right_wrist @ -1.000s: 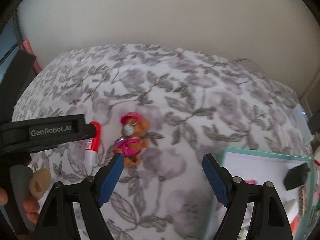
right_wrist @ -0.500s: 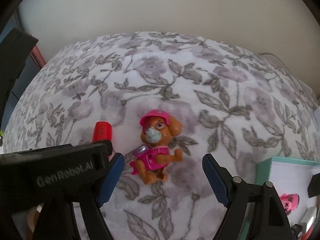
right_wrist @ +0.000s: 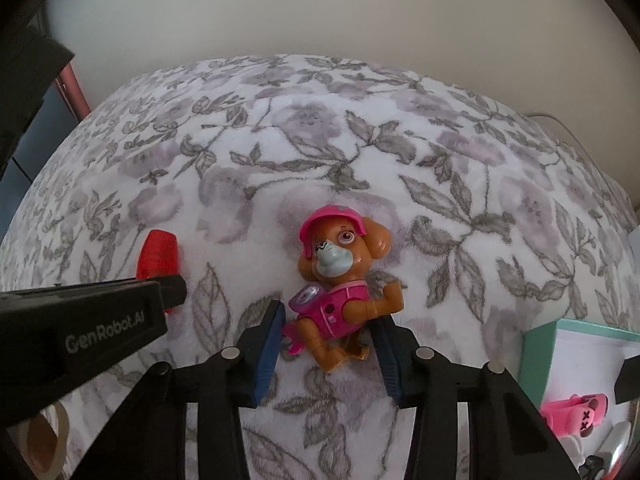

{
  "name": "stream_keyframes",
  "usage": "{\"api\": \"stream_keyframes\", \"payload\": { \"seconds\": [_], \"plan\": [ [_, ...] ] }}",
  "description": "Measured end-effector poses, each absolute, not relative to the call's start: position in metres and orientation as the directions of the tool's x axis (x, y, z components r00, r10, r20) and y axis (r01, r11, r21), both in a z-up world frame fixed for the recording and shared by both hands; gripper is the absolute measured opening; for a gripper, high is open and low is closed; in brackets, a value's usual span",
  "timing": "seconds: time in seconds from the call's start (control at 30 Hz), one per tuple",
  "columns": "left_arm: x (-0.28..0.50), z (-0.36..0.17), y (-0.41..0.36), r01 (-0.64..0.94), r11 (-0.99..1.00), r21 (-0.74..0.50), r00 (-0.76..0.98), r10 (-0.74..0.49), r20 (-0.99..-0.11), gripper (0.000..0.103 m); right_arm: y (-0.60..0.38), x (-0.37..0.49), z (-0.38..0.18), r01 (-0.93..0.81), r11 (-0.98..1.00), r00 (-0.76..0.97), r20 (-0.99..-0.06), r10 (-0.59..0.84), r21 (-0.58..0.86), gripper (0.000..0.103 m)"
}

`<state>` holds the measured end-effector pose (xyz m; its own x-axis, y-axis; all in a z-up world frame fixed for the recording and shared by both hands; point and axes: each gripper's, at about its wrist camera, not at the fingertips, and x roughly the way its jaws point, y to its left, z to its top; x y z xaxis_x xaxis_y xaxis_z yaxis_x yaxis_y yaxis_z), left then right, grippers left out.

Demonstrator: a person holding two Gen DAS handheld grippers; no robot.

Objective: Organize rigid objects
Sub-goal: 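Grasp the red glue stick with the left gripper while the right grasps the puppy figure, then carry the glue stick and puppy figure over the tray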

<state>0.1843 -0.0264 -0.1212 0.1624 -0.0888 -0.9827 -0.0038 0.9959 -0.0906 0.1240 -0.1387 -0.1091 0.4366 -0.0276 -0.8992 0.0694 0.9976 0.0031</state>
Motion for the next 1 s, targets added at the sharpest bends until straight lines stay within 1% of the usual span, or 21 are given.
{"api": "stream_keyframes", "payload": {
  "seconds": [0.23, 0.43, 0.57, 0.77, 1.0],
  "plan": [
    [0.181, -0.118, -0.017, -0.012, 0.995, -0.095, 0.16, -0.092, -0.983, 0.023, -0.141, 0.111, -0.097, 0.089, 0.996, 0.444, -0.896, -0.018, 0.024, 0.046],
    [0.162, -0.094, -0.021, 0.015, 0.995, -0.097, 0.196, -0.098, -0.976, 0.023, -0.149, 0.086, -0.069, 0.125, 0.991, 0.471, -0.882, -0.018, 0.047, 0.046],
    [0.141, -0.073, -0.032, 0.063, 0.993, -0.102, 0.229, -0.114, -0.967, 0.023, -0.159, 0.061, -0.048, 0.152, 0.987, 0.49, -0.871, -0.03, 0.052, 0.046],
    [0.102, -0.032, -0.057, 0.157, 0.973, -0.167, 0.278, -0.206, -0.938, 0.023, -0.187, 0.016, -0.019, 0.225, 0.972, 0.516, -0.855, -0.056, 0.072, 0.045],
    [0.061, 0.004, -0.093, 0.284, 0.945, -0.165, 0.354, -0.263, -0.898, 0.023, -0.233, -0.039, 0.012, 0.343, 0.932, 0.568, -0.816, -0.106, 0.118, 0.046]
  ]
}}
